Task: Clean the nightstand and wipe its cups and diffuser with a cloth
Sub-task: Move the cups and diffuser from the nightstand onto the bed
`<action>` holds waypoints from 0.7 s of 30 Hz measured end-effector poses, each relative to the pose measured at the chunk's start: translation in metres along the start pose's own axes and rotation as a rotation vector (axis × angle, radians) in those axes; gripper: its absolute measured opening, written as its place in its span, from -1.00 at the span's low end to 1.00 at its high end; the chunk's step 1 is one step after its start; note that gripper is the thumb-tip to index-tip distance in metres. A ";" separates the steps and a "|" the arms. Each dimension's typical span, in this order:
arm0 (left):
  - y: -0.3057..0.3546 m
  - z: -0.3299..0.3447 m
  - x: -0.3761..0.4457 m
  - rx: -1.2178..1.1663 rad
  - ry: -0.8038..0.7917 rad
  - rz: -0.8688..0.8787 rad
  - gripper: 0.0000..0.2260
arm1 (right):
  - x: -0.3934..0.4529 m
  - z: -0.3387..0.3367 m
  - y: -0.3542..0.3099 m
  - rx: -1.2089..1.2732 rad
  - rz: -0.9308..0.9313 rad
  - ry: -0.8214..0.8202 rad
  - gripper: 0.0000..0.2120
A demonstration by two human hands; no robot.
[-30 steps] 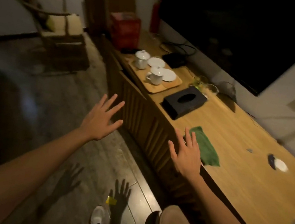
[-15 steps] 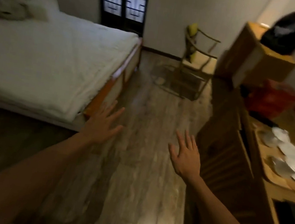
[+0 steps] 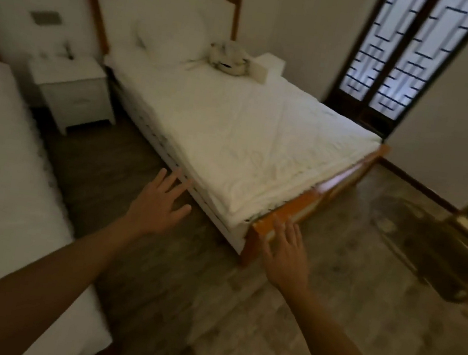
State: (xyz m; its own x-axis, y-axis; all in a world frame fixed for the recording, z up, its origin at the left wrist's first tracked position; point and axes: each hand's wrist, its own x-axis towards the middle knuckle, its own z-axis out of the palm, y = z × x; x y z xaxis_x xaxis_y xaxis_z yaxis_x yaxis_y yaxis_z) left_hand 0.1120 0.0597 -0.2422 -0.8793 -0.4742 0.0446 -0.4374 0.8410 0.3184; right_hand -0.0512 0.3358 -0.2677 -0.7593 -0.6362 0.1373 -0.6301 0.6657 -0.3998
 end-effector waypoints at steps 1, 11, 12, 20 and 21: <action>-0.013 -0.003 -0.003 -0.008 0.006 -0.033 -0.38 | 0.010 0.008 -0.009 0.013 -0.017 -0.035 -0.44; -0.108 -0.023 0.007 0.014 0.100 -0.328 -0.32 | 0.130 0.085 -0.076 0.143 -0.212 -0.291 -0.33; -0.115 -0.024 0.015 0.005 0.118 -0.360 -0.35 | 0.147 0.091 -0.080 0.163 -0.232 -0.313 -0.32; -0.153 -0.041 0.070 -0.061 0.244 -0.570 -0.38 | 0.289 0.121 -0.129 0.106 -0.470 -0.357 -0.39; -0.162 -0.042 0.077 -0.061 0.255 -0.593 -0.37 | 0.308 0.125 -0.138 0.085 -0.507 -0.356 -0.39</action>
State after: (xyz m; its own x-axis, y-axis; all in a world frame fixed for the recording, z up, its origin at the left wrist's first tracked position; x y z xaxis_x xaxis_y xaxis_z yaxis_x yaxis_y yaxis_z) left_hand 0.1229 -0.1239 -0.2505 -0.4163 -0.9068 0.0661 -0.8168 0.4050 0.4109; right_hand -0.1779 -0.0003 -0.2837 -0.2593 -0.9655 0.0241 -0.8712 0.2231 -0.4372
